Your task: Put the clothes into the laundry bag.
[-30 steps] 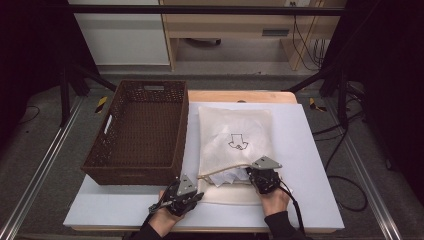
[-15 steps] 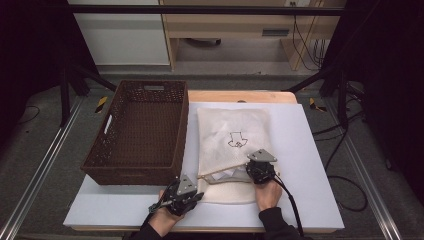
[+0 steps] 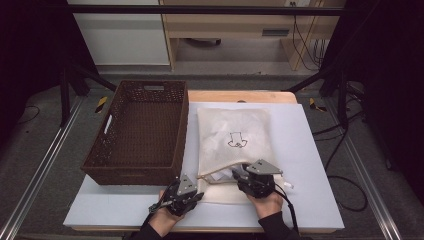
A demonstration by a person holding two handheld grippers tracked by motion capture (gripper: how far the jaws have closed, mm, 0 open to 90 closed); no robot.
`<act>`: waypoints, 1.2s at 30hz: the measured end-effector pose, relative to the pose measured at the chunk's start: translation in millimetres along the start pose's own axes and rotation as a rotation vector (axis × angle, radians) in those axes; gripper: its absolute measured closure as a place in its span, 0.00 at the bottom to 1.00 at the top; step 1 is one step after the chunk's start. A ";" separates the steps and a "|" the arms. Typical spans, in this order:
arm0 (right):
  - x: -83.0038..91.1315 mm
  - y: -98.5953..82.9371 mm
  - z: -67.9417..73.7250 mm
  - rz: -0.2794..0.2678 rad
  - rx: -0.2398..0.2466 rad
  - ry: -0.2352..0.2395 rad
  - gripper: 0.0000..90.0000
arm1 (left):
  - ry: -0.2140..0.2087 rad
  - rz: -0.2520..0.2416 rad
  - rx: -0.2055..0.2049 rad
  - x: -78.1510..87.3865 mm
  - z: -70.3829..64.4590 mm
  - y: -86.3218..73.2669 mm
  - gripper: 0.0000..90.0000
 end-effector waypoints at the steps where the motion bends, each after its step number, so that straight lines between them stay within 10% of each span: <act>1: -3.0 -0.1 6.0 0.006 0.000 0.015 0.57 | 0.000 0.000 0.000 -0.1 -0.1 0.0 0.90; 11: -35.1 -7.9 38.5 0.111 0.068 0.045 0.93 | 0.004 -0.006 0.004 -0.4 -0.2 0.3 0.90; 16: -46.1 -4.1 34.4 0.103 0.150 -0.048 0.97 | 0.003 -0.002 0.008 -0.2 -0.2 0.2 0.90; 23: -66.7 5.6 23.8 0.080 0.137 -0.120 0.95 | -0.001 -0.005 0.010 -0.1 -0.1 0.1 0.90; 36: 2.3 7.8 10.8 0.000 0.016 0.029 0.74 | 0.001 -0.006 0.007 0.0 -0.1 -0.1 0.90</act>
Point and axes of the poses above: each handheld gripper's, and its own axes: x roughly backward along the jaws, y roughly out of its top, z roughly to its left, the point moved 9 cm from there along -x, roughly forward along the jaws, and after that the axes turned 15 degrees about -y, right-handed, at the moved point
